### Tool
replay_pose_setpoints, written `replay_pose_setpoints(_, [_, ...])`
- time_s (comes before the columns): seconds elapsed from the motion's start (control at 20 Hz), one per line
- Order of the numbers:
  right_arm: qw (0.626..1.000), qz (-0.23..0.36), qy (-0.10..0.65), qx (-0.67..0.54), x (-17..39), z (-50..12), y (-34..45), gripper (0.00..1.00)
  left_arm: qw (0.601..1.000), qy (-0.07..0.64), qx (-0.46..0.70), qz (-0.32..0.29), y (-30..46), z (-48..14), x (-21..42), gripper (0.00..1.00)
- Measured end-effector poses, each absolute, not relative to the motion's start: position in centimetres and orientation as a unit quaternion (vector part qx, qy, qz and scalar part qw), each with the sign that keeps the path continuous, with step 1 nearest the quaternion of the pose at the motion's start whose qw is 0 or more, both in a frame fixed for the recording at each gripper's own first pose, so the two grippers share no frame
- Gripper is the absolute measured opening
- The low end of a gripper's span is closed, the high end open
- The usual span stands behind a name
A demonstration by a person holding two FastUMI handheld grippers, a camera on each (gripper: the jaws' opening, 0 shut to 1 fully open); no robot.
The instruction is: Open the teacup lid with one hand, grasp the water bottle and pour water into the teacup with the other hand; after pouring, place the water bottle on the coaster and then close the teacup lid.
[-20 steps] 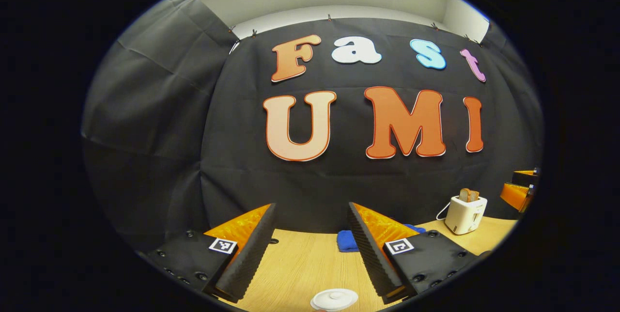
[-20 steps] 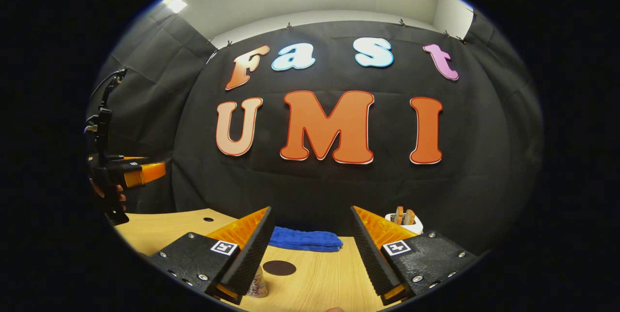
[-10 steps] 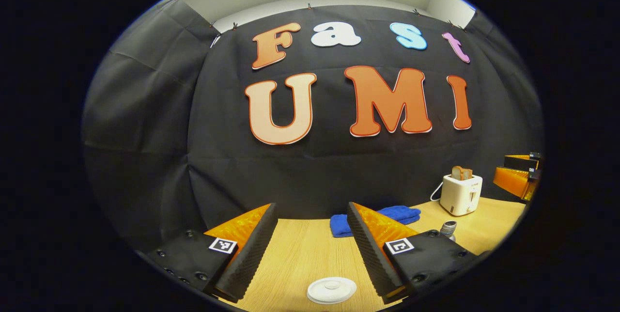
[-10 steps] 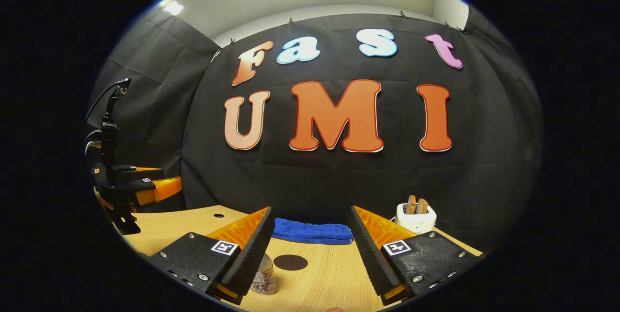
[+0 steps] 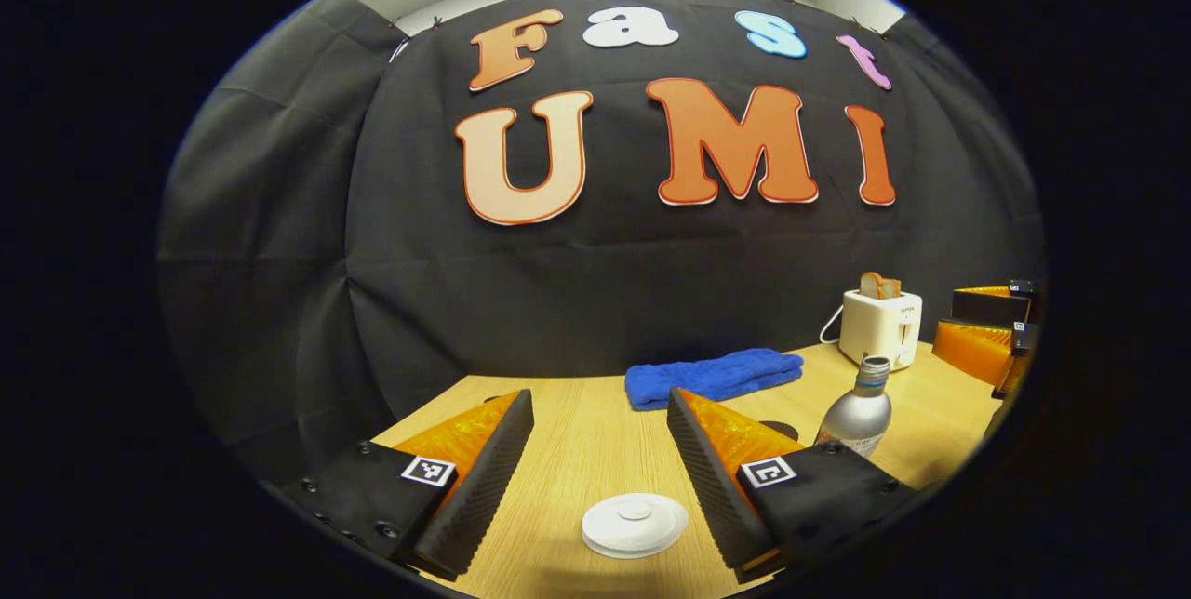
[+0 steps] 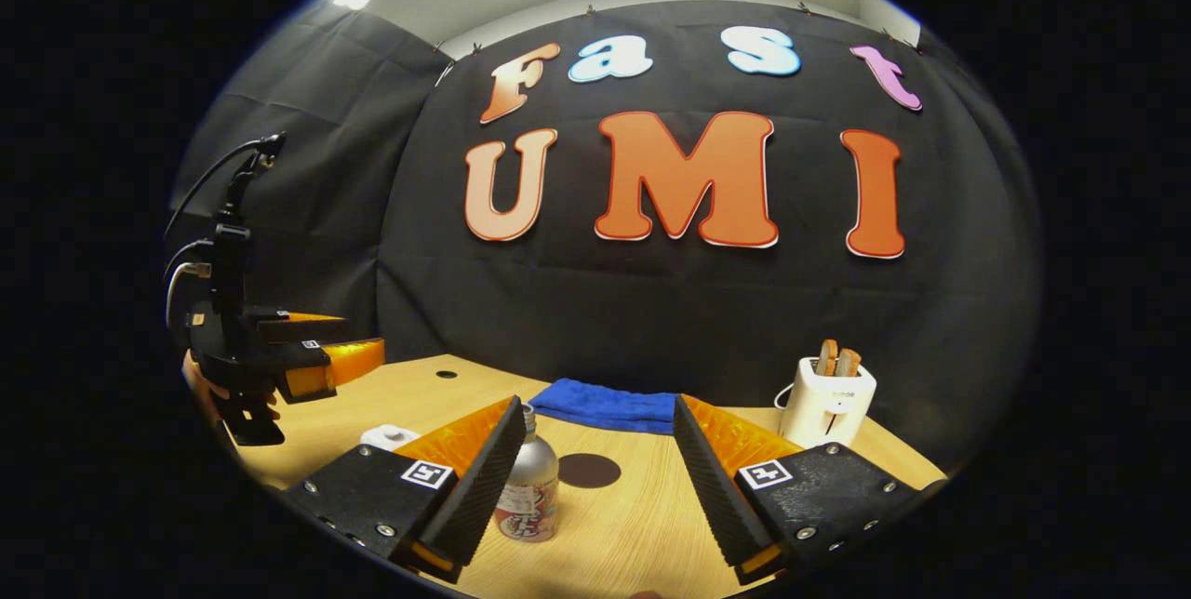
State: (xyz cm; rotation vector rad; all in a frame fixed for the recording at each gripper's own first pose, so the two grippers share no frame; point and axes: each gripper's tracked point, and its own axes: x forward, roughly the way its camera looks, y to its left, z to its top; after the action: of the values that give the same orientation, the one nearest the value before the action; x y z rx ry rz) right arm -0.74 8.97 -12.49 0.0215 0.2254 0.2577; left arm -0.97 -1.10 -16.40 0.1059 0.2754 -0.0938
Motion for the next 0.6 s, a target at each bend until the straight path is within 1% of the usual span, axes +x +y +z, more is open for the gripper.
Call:
replay_pose_setpoints(0.05, [0.984, 0.135, 0.119, 0.009, -0.9, -13.1, 9.4, 0.96, 0.987, 0.143, 0.053, -0.049, -1.2, -17.0, -1.1, 0.96])
replay_pose_setpoints(0.1, [0.982, 0.14, 0.128, 0.007, -1.0, -13.8, 10.0, 0.96, 0.986, 0.149, 0.052, -0.05, -1.2, -17.7, -1.1, 0.94])
replay_pose_setpoints(0.15, [0.98, 0.145, 0.137, 0.004, -1.0, -14.5, 10.4, 0.96, 0.985, 0.157, 0.052, -0.051, -1.1, -18.3, -1.2, 0.96])
replay_pose_setpoints(0.3, [0.975, 0.156, 0.161, -0.008, -1.3, -16.5, 11.3, 0.96, 0.98, 0.182, 0.054, -0.054, -1.1, -20.4, -1.7, 0.96])
replay_pose_setpoints(0.35, [0.973, 0.16, 0.166, -0.01, -1.3, -16.9, 11.7, 0.96, 0.979, 0.19, 0.056, -0.057, -1.2, -21.0, -1.9, 0.92])
replay_pose_setpoints(0.4, [0.971, 0.164, 0.172, -0.012, -1.5, -17.5, 12.1, 0.96, 0.977, 0.196, 0.057, -0.061, -1.2, -21.5, -1.9, 0.95])
replay_pose_setpoints(0.45, [0.97, 0.167, 0.175, -0.013, -1.6, -17.8, 12.3, 0.96, 0.976, 0.201, 0.056, -0.067, -1.5, -22.1, -2.0, 0.92])
replay_pose_setpoints(0.5, [0.969, 0.17, 0.18, -0.013, -1.6, -18.3, 12.5, 0.96, 0.974, 0.206, 0.057, -0.072, -1.8, -22.6, -2.1, 0.95])
replay_pose_setpoints(0.55, [0.967, 0.173, 0.186, -0.012, -1.7, -19.0, 12.8, 0.96, 0.973, 0.212, 0.058, -0.076, -2.0, -23.2, -2.1, 0.91])
replay_pose_setpoints(0.6, [0.965, 0.175, 0.194, -0.011, -1.8, -19.6, 13.0, 0.96, 0.97, 0.221, 0.059, -0.079, -2.2, -23.9, -2.2, 0.82])
